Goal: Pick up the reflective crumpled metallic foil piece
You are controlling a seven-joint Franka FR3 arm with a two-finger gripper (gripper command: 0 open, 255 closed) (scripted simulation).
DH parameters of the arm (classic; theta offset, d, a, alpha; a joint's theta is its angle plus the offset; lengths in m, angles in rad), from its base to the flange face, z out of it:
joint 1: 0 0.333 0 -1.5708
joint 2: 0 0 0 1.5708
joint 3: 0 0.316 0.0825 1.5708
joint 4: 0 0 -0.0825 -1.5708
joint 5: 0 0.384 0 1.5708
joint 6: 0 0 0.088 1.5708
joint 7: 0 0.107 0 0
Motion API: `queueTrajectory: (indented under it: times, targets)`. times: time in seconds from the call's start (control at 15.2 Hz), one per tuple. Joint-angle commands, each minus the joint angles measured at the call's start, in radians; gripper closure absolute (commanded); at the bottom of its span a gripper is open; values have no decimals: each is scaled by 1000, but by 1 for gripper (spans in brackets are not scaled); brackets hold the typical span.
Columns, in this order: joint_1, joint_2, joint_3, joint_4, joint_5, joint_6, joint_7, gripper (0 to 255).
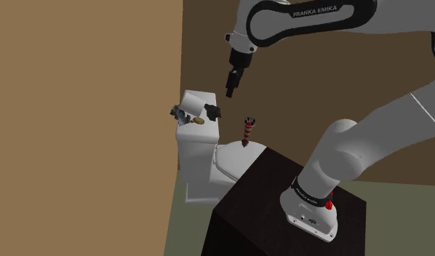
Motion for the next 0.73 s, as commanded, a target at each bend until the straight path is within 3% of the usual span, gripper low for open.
queueTrajectory:
  times: [0.0,0.66]
  targets:
    - [5,66,-7,2,-6,71,-29,0]
    - [23,431,-28,118,-18,345,-168,0]
